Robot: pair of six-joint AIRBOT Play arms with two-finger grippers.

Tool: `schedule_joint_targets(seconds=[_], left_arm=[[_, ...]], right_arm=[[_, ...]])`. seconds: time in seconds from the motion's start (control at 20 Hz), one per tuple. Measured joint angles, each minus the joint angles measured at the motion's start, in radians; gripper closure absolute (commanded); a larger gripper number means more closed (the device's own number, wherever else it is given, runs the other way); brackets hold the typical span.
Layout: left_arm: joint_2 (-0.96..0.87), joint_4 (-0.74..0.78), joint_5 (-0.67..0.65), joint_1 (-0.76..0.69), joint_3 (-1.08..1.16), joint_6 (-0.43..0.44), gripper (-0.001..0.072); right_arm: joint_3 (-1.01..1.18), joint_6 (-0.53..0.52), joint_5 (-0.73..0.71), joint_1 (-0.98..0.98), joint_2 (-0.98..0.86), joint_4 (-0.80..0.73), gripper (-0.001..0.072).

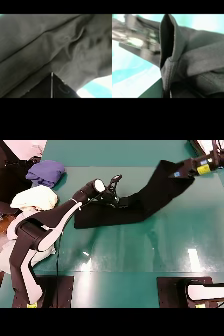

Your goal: Fold the shirts.

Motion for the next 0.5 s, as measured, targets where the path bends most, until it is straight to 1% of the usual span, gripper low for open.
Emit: schedule_joint_targets(seconds=[0.2, 0.4, 0.5], left_arm=[[-0.016, 0.003, 0.010, -0.006, 0.016, -0.002, 0.0682], [-0.004, 0.016, -0.025, 0.028, 0.021, -0.002, 0.0683], [0.030, 0.047, -0.049, 0.061, 0.023, -0.002, 0.0683]], right_arm=[[0.125, 0.019, -0.002, 0.114, -0.055, -0.001, 0.0703], [0.120, 0.020, -0.034, 0.179, -0.076, -0.003, 0.0703], [0.101, 0.000, -0.052, 0.208, -0.081, -0.004, 0.0703]])
